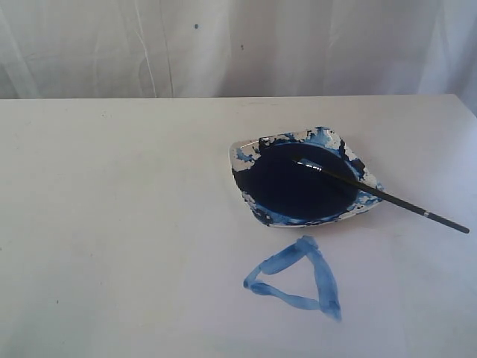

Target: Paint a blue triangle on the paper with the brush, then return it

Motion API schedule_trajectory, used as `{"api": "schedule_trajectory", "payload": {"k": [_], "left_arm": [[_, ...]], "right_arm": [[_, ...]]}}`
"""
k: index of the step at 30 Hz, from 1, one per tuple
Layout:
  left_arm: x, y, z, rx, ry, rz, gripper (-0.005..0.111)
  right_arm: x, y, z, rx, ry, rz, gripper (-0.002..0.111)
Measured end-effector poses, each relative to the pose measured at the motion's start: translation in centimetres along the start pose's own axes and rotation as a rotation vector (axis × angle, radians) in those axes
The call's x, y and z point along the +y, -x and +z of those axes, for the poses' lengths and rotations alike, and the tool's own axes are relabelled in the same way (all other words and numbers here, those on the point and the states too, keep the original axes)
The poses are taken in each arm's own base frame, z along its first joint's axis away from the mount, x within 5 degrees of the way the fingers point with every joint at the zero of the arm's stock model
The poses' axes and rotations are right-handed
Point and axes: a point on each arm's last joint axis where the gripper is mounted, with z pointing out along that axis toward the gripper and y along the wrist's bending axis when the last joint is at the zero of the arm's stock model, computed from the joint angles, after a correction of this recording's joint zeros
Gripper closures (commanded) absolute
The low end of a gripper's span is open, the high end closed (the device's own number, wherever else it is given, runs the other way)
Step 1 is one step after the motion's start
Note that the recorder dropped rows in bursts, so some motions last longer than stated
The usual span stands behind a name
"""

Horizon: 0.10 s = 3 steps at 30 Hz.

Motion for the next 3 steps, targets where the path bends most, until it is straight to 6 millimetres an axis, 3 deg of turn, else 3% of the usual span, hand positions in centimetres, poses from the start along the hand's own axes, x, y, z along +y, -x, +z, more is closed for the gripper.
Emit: {"api": "schedule_trajectory", "payload": {"k": [3], "left_arm": [[0.0, 0.0, 0.0, 0.0, 0.0, 0.0, 0.107]], "right_arm": [[0.0, 0.0, 0.0, 0.0, 0.0, 0.0, 0.108]]}}
